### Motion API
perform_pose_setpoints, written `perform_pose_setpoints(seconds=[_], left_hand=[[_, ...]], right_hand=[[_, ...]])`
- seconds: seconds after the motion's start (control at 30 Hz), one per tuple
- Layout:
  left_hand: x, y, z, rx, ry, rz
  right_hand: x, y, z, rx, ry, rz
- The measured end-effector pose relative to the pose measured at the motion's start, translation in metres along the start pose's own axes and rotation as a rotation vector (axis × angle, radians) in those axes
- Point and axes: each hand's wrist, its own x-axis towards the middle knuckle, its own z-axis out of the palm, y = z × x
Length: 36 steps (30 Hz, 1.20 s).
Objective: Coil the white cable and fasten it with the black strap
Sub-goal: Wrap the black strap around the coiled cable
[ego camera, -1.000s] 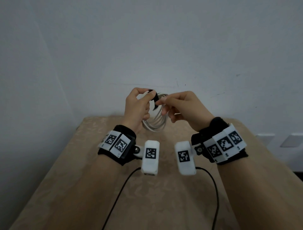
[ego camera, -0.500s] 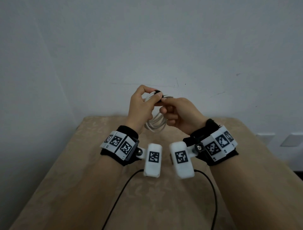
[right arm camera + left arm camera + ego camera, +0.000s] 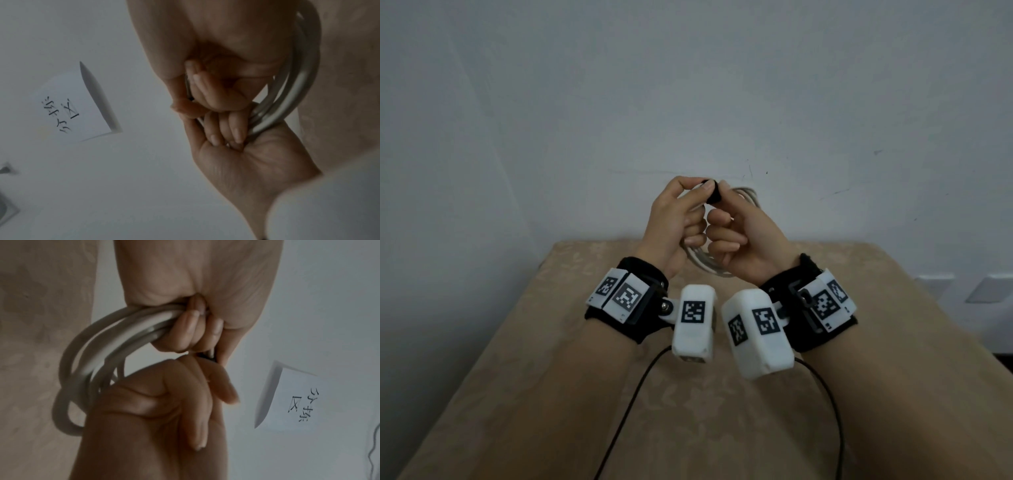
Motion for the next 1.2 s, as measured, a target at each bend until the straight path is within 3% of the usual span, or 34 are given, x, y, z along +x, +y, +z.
perform_pose_setpoints(seconds=[0.27,0.43,0.57,0.7,0.8,0.9,0.97,1.1,1.2], left_hand=[[0.001,-0.001,0.000,0.016,-0.035,-0.080],[0.000,0.000,0.003,0.061,-0.016,-0.046],[0.002,-0.004,-0.003,0.125,0.023,-0.023],[0.004,-0.007,-0.011,0.069,0.005,-0.113],[0.006,-0.005,-0.018,-0.022,0.000,-0.177],[0.008,-0.001,-0.023,-0.112,-0.025,-0.231],[0.009,0.000,-0.024,-0.146,-0.052,-0.266],[0.010,-0.004,-0.023,-0.140,-0.068,-0.336],[0.012,-0.007,-0.024,-0.076,0.022,-0.362]], right_hand=[[0.000,0.002,-0.004,0.004,0.027,0.035],[0.001,0.001,-0.002,-0.032,0.040,0.015],[0.003,0.000,-0.005,-0.132,0.068,0.026],[0.000,-0.007,-0.007,-0.372,0.120,0.038],[-0.004,-0.017,-0.014,-0.635,0.271,-0.092],[-0.004,-0.026,-0.023,-0.676,0.438,-0.304],[-0.002,-0.027,-0.029,-0.728,0.492,-0.342],[0.002,-0.019,-0.034,-0.832,0.403,-0.183],[0.001,-0.014,-0.037,-0.854,0.354,-0.065]])
